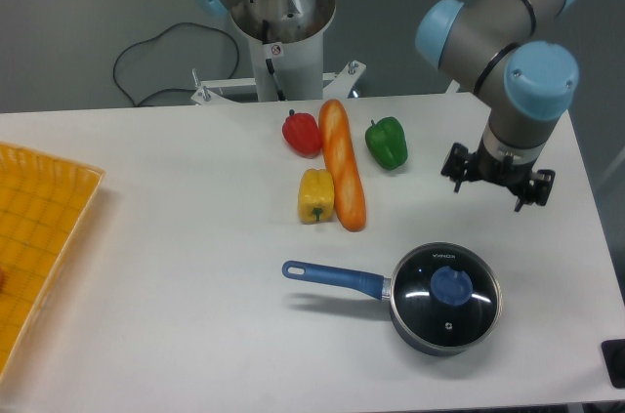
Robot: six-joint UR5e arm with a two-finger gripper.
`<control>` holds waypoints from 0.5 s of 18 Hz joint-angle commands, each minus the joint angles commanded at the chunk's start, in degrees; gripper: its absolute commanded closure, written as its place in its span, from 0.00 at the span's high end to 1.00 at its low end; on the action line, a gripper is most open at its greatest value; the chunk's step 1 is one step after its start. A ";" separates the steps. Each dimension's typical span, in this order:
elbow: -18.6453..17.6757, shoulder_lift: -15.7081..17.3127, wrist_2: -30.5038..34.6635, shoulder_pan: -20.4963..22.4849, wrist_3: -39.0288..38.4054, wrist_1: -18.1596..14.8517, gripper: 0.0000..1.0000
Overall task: Open the lid
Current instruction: 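Move the open gripper down toward the saucepan's blue lid knob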
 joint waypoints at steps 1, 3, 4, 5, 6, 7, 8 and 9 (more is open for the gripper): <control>0.09 -0.09 -0.79 -0.09 -0.18 0.00 1.00; 0.35 -0.09 -3.07 -0.44 -0.62 0.09 1.00; 0.36 0.00 -4.04 -0.53 -0.97 0.17 1.00; 0.36 -0.09 -4.66 -0.53 -1.24 0.35 1.00; 0.53 -0.26 -4.93 -0.70 -1.41 0.35 1.00; 0.70 -0.35 -5.10 -0.79 -1.41 0.35 1.00; 1.05 -0.70 -5.19 -1.23 -1.41 0.44 1.00; 1.67 -1.14 -5.19 -1.76 -1.41 0.44 1.00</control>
